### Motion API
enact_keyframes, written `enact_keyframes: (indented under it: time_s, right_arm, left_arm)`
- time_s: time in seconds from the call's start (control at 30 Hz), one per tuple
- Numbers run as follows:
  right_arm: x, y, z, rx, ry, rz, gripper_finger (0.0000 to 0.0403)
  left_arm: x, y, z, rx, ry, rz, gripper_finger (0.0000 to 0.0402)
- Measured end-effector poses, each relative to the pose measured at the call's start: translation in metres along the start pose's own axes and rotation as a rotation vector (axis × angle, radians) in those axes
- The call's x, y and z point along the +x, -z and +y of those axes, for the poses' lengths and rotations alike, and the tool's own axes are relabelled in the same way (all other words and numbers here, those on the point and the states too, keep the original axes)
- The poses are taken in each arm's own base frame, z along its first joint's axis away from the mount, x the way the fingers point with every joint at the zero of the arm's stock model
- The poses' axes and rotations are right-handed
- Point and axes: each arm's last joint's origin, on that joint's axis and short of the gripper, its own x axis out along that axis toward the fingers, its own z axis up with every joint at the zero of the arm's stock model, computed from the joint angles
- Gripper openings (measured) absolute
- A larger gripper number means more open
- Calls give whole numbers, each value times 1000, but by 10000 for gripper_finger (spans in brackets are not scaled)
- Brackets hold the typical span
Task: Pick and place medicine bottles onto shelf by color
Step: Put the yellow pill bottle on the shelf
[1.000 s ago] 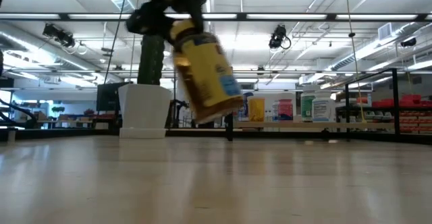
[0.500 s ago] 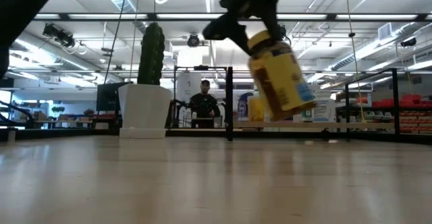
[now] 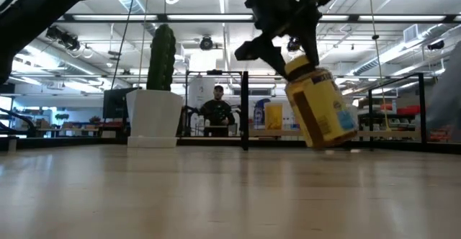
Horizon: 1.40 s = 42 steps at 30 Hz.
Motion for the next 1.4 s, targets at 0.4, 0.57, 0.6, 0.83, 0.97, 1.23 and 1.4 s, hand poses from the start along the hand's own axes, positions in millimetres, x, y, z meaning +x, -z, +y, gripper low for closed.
enact_keyframes:
  time_s: [0.4, 0.57, 0.6, 0.83, 0.97, 1.23, 1.4]
  right_arm:
    - [0, 0, 0, -84, 3, 9, 237]
    - [0, 2, -2, -98, 10, 36, 237]
    - [0, 2, -2, -98, 10, 47, 237]
    - [0, 4, -2, -88, 2, 79, 237]
    - [0, 3, -2, -85, 8, 71, 237]
    - [18, -4, 10, -296, 74, 65, 237]
    - [52, -16, 36, -411, 85, 86, 245]
  left_arm:
    - [6, 1, 1, -44, -14, 10, 242]
    - [6, 1, 1, -64, -12, 11, 251]
    - [6, 1, 1, -71, -9, 9, 255]
    - [5, 1, 0, -88, -5, 7, 292]
    - [-3, 2, -1, -88, -6, 5, 317]
    - [-53, -1, -5, -12, 50, -61, 349]
    - [-87, 5, -3, 70, 25, -102, 350]
